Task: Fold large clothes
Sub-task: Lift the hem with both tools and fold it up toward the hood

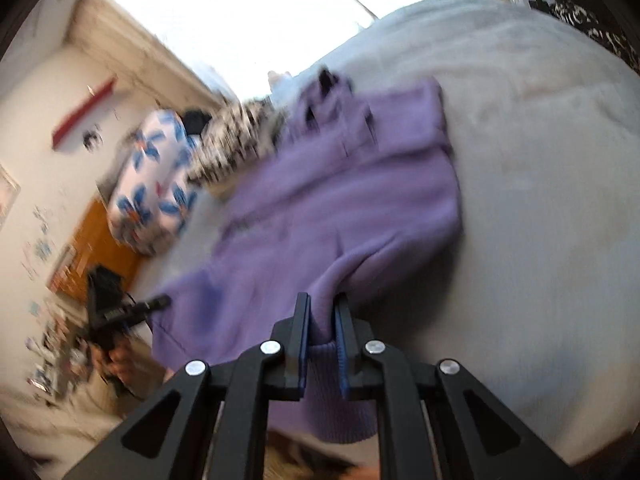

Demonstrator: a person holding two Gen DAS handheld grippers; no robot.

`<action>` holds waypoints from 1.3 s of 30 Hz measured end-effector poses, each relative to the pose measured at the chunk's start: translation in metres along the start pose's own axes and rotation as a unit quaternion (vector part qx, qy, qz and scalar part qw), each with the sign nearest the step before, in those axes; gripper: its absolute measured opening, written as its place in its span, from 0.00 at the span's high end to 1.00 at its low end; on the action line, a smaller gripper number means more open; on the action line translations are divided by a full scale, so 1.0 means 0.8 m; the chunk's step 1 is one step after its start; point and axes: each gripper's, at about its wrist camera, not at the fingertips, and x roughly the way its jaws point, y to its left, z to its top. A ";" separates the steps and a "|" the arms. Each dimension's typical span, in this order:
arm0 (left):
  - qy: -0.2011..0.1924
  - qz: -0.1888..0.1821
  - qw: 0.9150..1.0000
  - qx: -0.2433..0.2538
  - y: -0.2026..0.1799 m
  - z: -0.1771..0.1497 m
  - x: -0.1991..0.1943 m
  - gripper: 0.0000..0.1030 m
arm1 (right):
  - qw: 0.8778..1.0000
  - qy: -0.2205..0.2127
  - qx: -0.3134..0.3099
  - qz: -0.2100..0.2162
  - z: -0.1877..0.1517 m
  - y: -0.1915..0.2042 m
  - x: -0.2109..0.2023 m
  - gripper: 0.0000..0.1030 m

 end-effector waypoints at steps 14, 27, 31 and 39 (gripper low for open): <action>-0.032 0.024 0.990 -0.137 0.068 0.263 0.096 0.59 | 0.978 -0.111 0.166 -0.060 0.265 -0.079 0.100 0.49; -0.008 0.146 0.987 -0.069 0.113 0.312 0.187 0.28 | 0.985 -0.017 0.093 -0.142 0.265 -0.115 0.221 0.48; -0.012 0.178 0.984 -0.025 0.116 0.325 0.202 0.28 | 0.985 0.001 0.058 -0.161 0.280 -0.107 0.256 0.48; -0.011 0.203 0.979 0.013 0.129 0.341 0.224 0.53 | 0.982 0.032 0.013 -0.186 0.305 -0.104 0.318 0.49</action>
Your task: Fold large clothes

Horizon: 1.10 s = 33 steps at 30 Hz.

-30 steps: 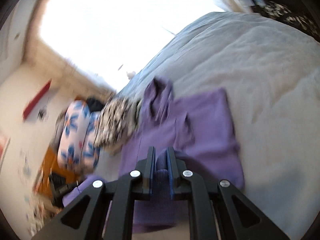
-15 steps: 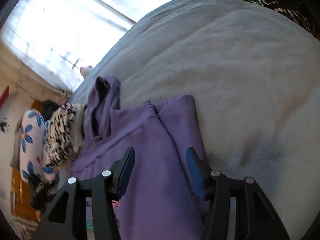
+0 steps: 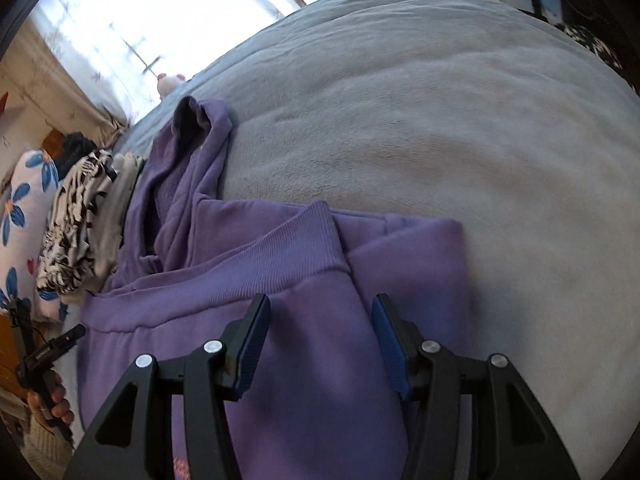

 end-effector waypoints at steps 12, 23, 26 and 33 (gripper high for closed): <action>-0.067 0.072 0.991 0.089 -0.059 -0.006 -0.011 0.89 | 0.993 -0.087 -0.046 -0.058 -0.029 0.026 -0.058 0.93; -0.050 0.086 0.993 0.068 -0.066 0.024 0.033 0.90 | 0.985 -0.101 -0.042 -0.130 -0.002 0.025 -0.046 0.93; -0.038 0.092 0.993 0.057 -0.050 0.019 0.063 0.87 | 0.989 -0.050 -0.013 -0.137 -0.010 0.002 0.005 0.91; -0.047 0.063 0.996 0.040 -0.035 0.014 0.049 0.81 | 0.992 -0.041 0.013 -0.117 -0.009 -0.005 -0.014 0.81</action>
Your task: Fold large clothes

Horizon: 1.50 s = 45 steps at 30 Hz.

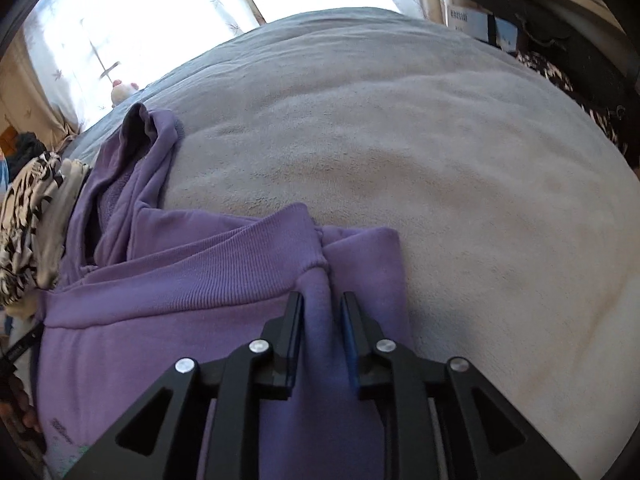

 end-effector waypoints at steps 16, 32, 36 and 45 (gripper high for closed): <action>-0.018 -0.077 0.997 0.010 -0.110 -0.128 -0.120 0.79 | 0.986 0.001 -0.100 0.137 -0.115 0.129 -0.079 0.81; -0.003 -0.037 0.997 -0.066 0.004 -0.180 -0.124 0.81 | 0.998 -0.001 -0.010 0.059 -0.149 -0.050 -0.094 0.97; 0.008 -0.044 0.996 -0.077 0.010 -0.183 -0.135 0.80 | 0.999 0.004 -0.027 0.040 -0.151 -0.038 -0.103 0.93; -0.008 -0.033 0.996 -0.082 0.012 -0.186 -0.174 0.39 | 0.998 0.018 -0.006 0.054 -0.159 -0.026 -0.120 0.83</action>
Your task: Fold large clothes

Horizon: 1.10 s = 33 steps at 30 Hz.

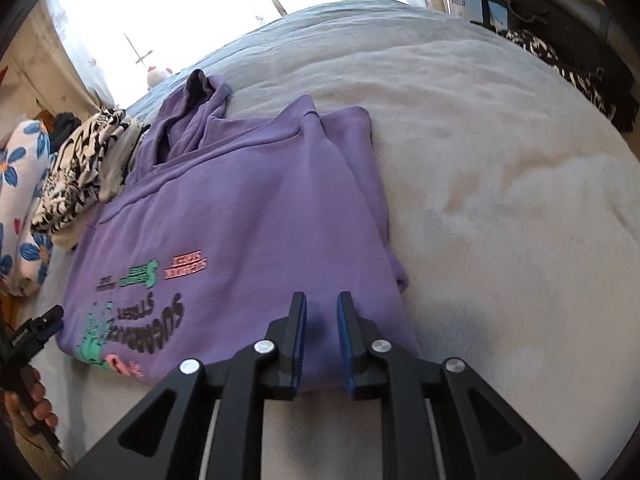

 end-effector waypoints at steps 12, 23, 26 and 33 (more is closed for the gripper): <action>0.006 0.009 1.000 -0.028 0.037 -0.011 -0.027 0.39 | 1.000 0.007 0.021 0.016 -0.018 0.001 -0.032 0.73; 0.043 -0.012 0.997 -0.067 0.068 -0.022 0.004 0.38 | 0.993 0.054 0.077 0.065 -0.052 -0.009 -0.011 0.73; 0.057 -0.022 0.996 -0.070 0.070 -0.024 0.024 0.38 | 0.987 0.055 0.114 0.096 -0.050 -0.015 0.003 0.73; 0.048 -0.028 0.996 -0.067 0.064 -0.019 0.054 0.17 | 0.978 0.047 0.163 0.125 -0.035 -0.012 0.039 0.69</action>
